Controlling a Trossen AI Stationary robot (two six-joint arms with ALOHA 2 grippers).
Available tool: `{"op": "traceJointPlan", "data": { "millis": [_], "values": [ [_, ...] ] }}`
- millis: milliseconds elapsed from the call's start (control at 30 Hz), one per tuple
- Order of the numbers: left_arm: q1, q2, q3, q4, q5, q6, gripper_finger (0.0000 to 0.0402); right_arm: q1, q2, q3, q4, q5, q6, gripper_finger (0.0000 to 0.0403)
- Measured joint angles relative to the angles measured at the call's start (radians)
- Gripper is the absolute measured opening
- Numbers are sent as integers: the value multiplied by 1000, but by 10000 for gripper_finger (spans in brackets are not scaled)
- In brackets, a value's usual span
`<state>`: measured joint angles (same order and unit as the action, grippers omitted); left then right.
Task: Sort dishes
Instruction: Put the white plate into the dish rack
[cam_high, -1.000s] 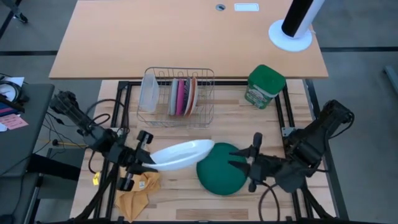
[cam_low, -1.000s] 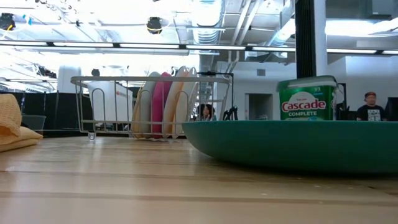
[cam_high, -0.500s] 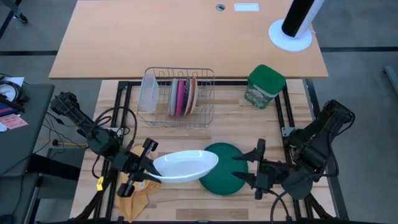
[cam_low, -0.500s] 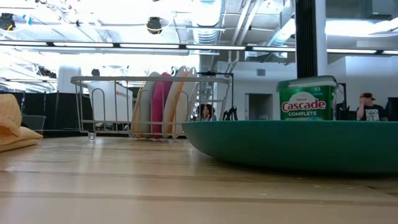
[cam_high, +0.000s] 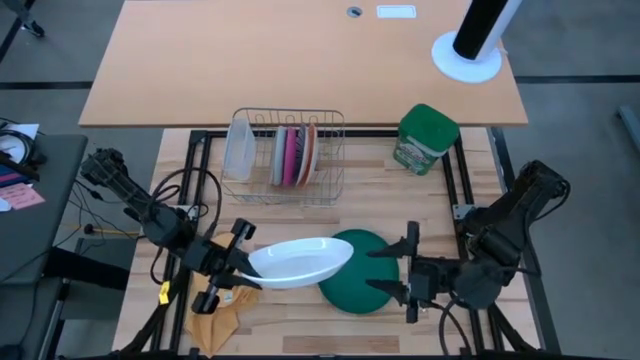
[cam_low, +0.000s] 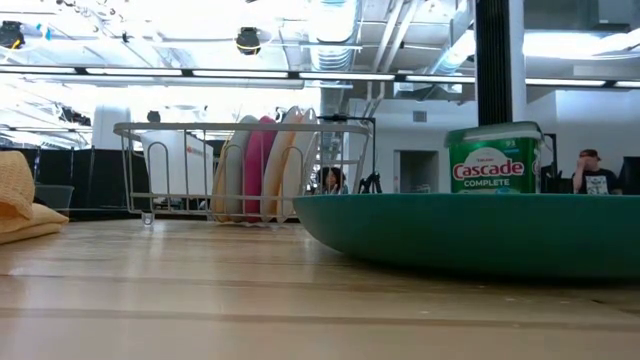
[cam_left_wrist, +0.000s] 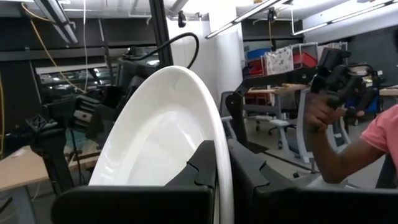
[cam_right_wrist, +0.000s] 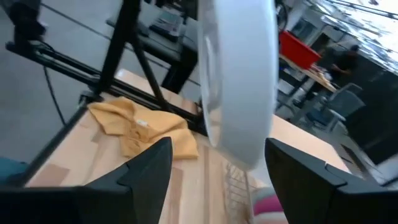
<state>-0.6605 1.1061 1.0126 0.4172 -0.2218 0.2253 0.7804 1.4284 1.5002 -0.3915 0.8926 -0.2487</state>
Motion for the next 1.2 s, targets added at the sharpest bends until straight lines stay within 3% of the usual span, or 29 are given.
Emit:
{"op": "traceJointPlan", "data": {
  "millis": [467, 600, 1033, 1200],
  "values": [
    [-1, 6, 0, 20, 24, -6, 5, -78, 5, 0, 37, -194, 12, 260],
    [2, 6, 0, 20, 24, -5, 5, -90, 30, -1, 41, -208, -10, 260],
    [5, 6, 0, 4, 26, -11, 5, -78, 57, -1, 61, -209, -41, 260],
    [5, 6, 0, 8, 27, -6, 5, -30, 36, 1, 67, -94, -41, 260]
  ]
}}
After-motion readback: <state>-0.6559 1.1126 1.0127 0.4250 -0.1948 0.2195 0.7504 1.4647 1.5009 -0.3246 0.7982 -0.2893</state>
